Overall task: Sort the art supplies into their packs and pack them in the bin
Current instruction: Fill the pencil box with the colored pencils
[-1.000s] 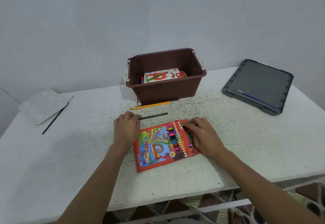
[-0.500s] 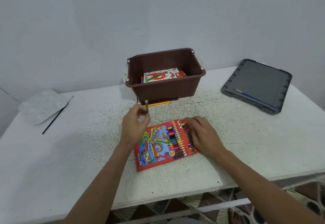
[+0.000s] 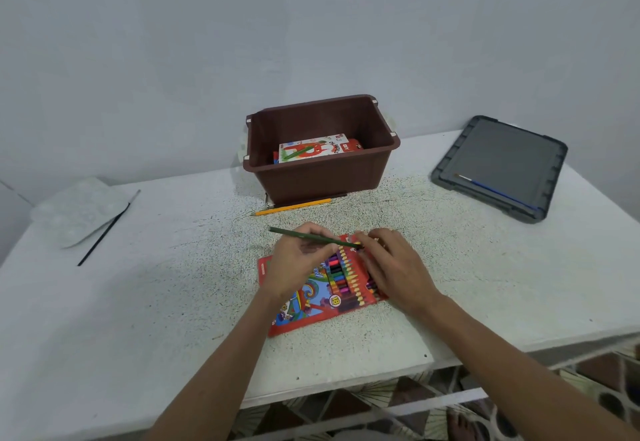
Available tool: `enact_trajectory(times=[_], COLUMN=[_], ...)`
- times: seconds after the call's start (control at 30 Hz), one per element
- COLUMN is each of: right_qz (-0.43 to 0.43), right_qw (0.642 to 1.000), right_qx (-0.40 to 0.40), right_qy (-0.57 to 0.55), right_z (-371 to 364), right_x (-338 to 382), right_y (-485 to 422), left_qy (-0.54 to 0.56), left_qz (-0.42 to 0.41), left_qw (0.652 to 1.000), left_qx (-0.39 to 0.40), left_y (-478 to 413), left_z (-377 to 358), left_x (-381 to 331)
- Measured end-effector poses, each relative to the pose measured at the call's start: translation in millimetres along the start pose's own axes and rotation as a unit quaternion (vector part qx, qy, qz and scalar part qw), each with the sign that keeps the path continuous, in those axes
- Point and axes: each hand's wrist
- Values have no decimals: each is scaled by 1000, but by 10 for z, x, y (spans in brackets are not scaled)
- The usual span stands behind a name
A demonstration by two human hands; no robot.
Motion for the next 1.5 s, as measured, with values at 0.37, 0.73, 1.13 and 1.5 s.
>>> enact_trajectory(times=[0.37, 0.73, 1.13, 1.5], right_qz=[-3, -129, -100, -27], right_qw=[997, 961, 976, 994], right_qx=[-20, 45, 87, 93], right_qy=[81, 239, 171, 53], right_z=[142, 557, 152, -103], right_x=[-253, -1056, -492, -229], right_y=[-98, -74, -145, -104], left_qy=[-80, -381, -388, -393], left_qz=[19, -19, -13, -17], left_qw=[996, 921, 918, 915], left_qx=[-30, -78, -87, -85], left_y=[92, 202, 188, 163], left_z=[215, 671, 669, 696], left_x=[98, 689, 719, 741])
Point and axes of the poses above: each hand's wrist, its own y-axis away from the middle knuckle, its own z-axis out of the back of the hand, x = y × z, and after that the axes turned 5 degrees about x, right-handed
